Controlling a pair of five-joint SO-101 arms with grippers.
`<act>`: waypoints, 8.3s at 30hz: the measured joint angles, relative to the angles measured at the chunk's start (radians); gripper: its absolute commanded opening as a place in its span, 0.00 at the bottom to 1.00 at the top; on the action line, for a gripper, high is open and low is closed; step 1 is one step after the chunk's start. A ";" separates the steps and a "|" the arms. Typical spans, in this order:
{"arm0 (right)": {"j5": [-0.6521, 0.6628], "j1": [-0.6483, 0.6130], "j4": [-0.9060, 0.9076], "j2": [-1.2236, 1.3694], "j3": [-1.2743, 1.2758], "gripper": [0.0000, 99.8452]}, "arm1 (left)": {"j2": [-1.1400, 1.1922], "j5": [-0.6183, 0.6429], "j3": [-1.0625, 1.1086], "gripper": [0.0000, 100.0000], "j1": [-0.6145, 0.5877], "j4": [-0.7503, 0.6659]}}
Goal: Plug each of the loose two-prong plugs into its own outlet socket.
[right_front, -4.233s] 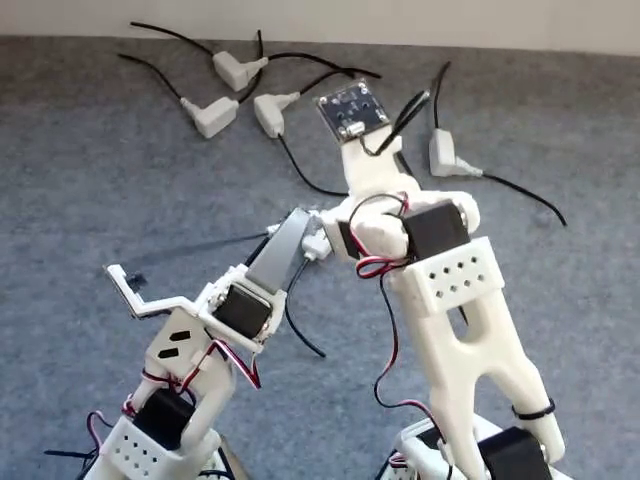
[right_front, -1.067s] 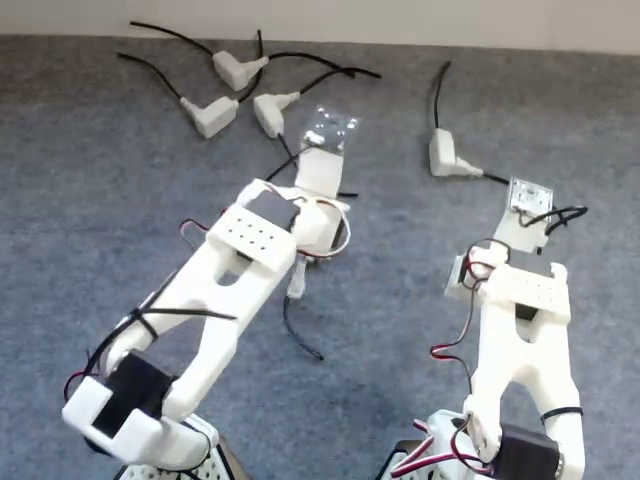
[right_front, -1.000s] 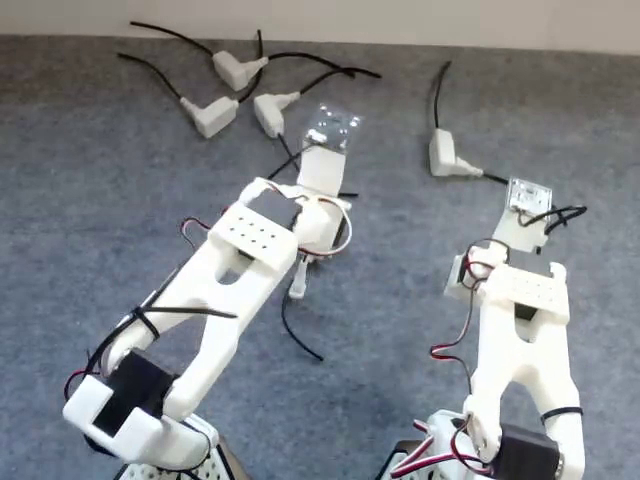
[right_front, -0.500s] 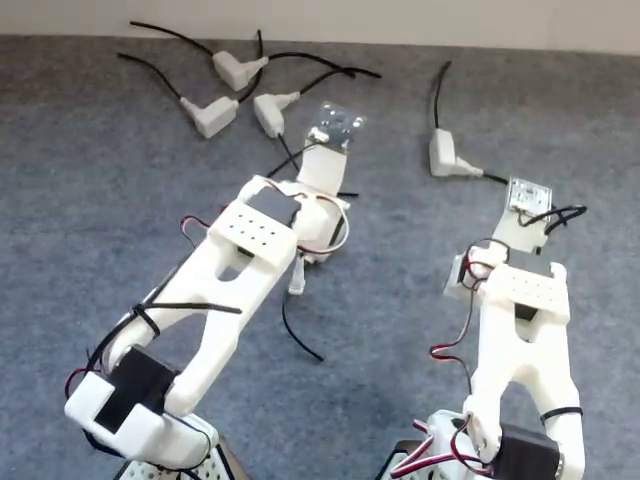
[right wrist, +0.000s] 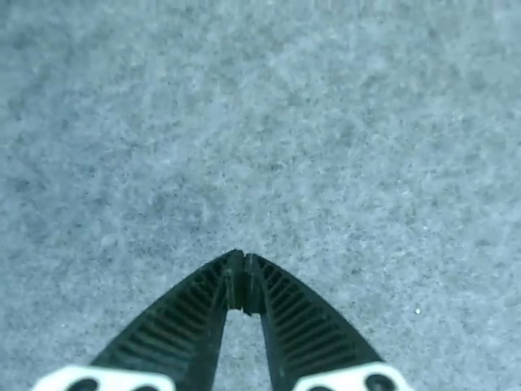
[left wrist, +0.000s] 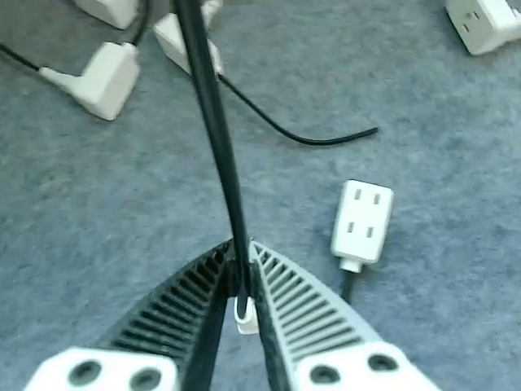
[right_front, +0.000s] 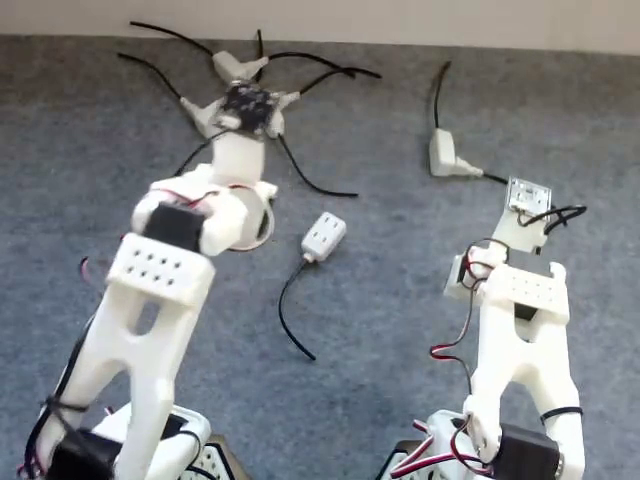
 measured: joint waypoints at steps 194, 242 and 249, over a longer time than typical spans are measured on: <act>0.000 0.000 0.000 0.000 0.000 0.01 | 0.988 -1.053 -0.537 0.01 0.026 0.227; 0.000 0.000 0.000 0.000 0.000 0.01 | 0.288 0.479 -0.718 0.01 0.003 0.264; 0.000 0.000 0.000 0.000 0.000 0.01 | 0.239 0.924 -0.631 0.01 -0.018 0.261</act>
